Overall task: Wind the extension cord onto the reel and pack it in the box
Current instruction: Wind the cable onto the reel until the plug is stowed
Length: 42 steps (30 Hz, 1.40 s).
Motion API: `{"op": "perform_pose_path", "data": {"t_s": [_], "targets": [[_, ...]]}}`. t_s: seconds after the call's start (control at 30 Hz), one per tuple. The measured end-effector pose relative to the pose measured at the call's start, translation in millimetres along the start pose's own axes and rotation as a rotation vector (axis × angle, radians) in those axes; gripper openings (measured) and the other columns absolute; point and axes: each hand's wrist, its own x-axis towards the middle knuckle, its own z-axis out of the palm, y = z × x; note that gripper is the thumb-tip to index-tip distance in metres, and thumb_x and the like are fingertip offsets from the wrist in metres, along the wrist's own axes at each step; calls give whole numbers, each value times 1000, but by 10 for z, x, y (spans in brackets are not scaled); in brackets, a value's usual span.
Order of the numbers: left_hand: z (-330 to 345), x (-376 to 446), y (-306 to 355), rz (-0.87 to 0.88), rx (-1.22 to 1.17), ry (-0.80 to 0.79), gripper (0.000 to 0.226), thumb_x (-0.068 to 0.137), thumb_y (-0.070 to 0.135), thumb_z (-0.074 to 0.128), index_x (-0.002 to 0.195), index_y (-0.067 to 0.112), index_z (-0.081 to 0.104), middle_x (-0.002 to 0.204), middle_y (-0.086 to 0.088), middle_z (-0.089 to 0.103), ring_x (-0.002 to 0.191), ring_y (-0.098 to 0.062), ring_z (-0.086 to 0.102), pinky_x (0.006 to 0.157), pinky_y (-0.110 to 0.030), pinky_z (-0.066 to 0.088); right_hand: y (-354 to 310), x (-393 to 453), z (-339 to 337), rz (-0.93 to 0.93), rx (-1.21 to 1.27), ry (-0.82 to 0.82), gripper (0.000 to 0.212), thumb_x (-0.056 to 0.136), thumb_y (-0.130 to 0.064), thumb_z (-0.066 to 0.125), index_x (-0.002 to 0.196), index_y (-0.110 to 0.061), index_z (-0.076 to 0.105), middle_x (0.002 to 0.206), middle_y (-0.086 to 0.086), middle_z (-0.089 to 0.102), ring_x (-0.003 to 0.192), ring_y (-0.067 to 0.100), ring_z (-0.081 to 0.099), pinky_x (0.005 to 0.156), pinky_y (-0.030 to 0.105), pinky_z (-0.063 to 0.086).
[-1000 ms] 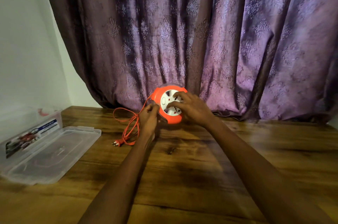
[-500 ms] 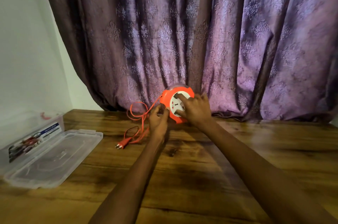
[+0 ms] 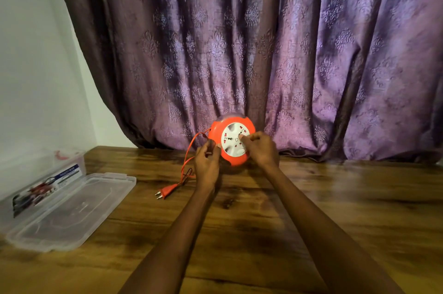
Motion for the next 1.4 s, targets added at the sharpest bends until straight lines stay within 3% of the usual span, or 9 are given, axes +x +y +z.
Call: {"op": "perform_pose_path", "data": {"t_s": [0.13, 0.27, 0.4, 0.57, 0.7, 0.87, 0.97, 1.17, 1.4], "targets": [[-13, -19, 38, -121, -179, -47, 19, 93, 22, 64, 109, 13, 68, 91, -6, 68, 72, -12, 62, 55, -24, 54, 85, 104, -91, -105, 247, -41, 58, 80, -36, 79, 127, -17, 50, 116, 0, 61, 93, 11, 60, 77, 31, 53], [-34, -40, 110, -215, -225, -113, 23, 95, 20, 60, 116, 10, 66, 91, 2, 69, 77, -7, 64, 50, -24, 54, 110, 84, -191, 72, 571, -362, 42, 90, -30, 69, 122, -4, 59, 92, 9, 72, 60, 11, 65, 43, 24, 49], [-76, 21, 230, -251, -189, -64, 27, 98, 33, 55, 105, 9, 65, 84, -6, 67, 68, -16, 66, 51, -27, 54, 177, 128, -203, 16, 747, -251, 26, 93, -20, 66, 115, -7, 66, 86, -3, 76, 74, 8, 69, 60, 25, 56], [-340, 176, 263, 261, 684, 172, 20, 88, 22, 61, 108, 18, 63, 104, -10, 67, 95, -33, 63, 75, -37, 49, 296, 201, -308, 8, 763, -194, 17, 91, -22, 67, 107, -16, 70, 91, -2, 75, 81, 12, 68, 71, 28, 56], [-511, 347, 163, 275, 1098, 1, 31, 86, 43, 62, 111, 26, 68, 111, -12, 64, 101, -38, 60, 82, -45, 49, 321, 228, -423, 10, 766, -194, 10, 91, -23, 67, 99, -18, 71, 93, -1, 75, 83, 15, 66, 74, 33, 53], [-537, 390, 262, 184, 621, -230, 32, 94, 42, 57, 76, 20, 71, 58, 0, 67, 52, -8, 64, 52, -26, 48, 283, 225, -492, -27, 759, -140, 14, 92, -21, 66, 106, -17, 67, 95, 1, 73, 80, 13, 66, 61, 25, 54], [-477, 431, 348, 182, 516, -200, 24, 97, 30, 57, 82, 14, 67, 54, -1, 61, 36, -15, 55, 43, -25, 44, 283, 221, -527, -31, 773, -135, 22, 91, -22, 67, 113, -17, 64, 99, 1, 72, 83, 15, 65, 56, 23, 52], [-446, 619, 429, 261, 748, -303, 31, 88, 46, 50, 80, 20, 65, 72, -8, 69, 76, -30, 66, 67, -40, 52, 252, 166, -549, -97, 754, -203, 34, 91, -11, 66, 123, -15, 57, 105, -7, 70, 92, 13, 64, 62, 26, 55], [-336, 697, 648, 275, 730, -331, 21, 91, 30, 65, 100, 16, 78, 93, -8, 76, 86, -15, 70, 63, -24, 42, 142, 126, -443, -260, 588, -358, 41, 84, -1, 71, 121, -10, 57, 116, 6, 66, 103, 17, 62, 81, 30, 57]]}}
